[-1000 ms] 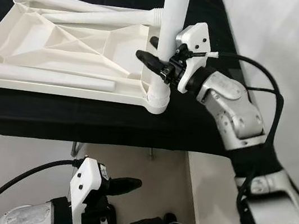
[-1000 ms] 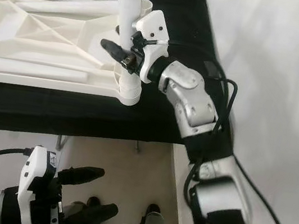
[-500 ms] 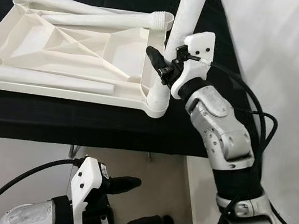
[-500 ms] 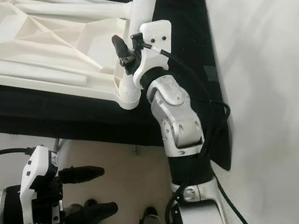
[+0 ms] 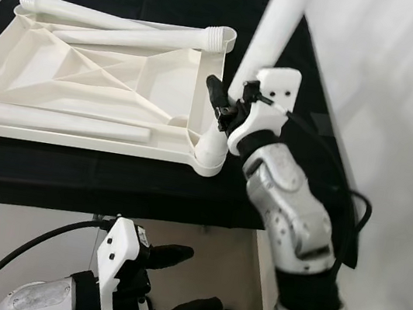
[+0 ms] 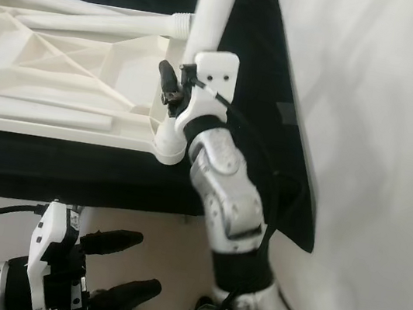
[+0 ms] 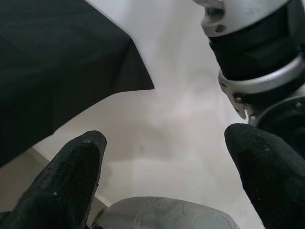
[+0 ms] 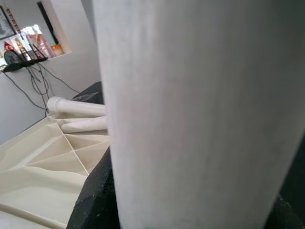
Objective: Building children table
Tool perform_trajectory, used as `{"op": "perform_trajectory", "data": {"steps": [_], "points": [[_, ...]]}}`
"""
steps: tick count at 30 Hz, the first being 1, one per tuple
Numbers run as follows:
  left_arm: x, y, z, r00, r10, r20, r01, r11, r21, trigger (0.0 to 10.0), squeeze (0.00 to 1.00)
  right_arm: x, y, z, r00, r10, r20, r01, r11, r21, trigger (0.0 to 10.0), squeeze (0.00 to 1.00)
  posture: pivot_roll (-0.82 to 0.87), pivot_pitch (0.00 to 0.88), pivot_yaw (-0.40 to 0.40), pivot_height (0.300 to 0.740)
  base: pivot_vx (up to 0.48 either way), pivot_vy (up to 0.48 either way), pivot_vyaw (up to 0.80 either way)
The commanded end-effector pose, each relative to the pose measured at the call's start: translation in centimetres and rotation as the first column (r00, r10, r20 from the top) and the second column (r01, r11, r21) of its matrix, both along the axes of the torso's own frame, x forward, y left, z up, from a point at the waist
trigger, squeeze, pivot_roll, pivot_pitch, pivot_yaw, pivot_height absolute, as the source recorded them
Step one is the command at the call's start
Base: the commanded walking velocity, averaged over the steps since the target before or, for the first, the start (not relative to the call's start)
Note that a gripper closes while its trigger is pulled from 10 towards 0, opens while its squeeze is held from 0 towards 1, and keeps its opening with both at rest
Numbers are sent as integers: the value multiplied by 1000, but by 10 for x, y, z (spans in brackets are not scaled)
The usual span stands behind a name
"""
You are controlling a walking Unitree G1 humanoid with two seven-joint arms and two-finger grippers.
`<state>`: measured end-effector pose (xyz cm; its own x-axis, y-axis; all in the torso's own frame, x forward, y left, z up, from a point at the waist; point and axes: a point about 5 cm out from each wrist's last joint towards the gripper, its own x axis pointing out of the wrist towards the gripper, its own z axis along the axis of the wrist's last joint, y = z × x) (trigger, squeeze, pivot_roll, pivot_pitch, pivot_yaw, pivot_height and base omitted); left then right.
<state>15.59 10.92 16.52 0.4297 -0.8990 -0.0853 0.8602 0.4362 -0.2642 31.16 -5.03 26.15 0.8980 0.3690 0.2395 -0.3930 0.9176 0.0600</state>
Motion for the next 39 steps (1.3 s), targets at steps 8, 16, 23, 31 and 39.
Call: {"op": "perform_trajectory", "data": {"steps": [8,16,23,31,39], "points": [[-1,2,-4,1000,-13,-3,13,1000,19,10000,0,-3,13,-45,989,109,-97,-126,975,-184,10000,0,-26,291,28,740,0,0,0],[4,2,-5,1000,-6,3,6,1000,17,10000,0,-4,18,-32,958,275,75,-227,896,-383,10000,0,-30,274,25,740,0,0,0],[9,2,-6,1000,-1,13,0,1000,17,10000,0,0,16,-32,911,408,53,-340,819,-463,10000,0,-34,262,21,740,0,0,0],[15,1,-7,1000,15,27,-16,1000,12,10000,0,19,14,-27,908,417,-40,-398,830,-391,10000,0,-32,238,-3,740,0,0,0],[29,1,-8,997,60,54,-60,998,5,10000,0,63,-1,-26,953,243,-180,-275,943,-185,10000,0,-33,221,-8,740,0,0,0]]}}
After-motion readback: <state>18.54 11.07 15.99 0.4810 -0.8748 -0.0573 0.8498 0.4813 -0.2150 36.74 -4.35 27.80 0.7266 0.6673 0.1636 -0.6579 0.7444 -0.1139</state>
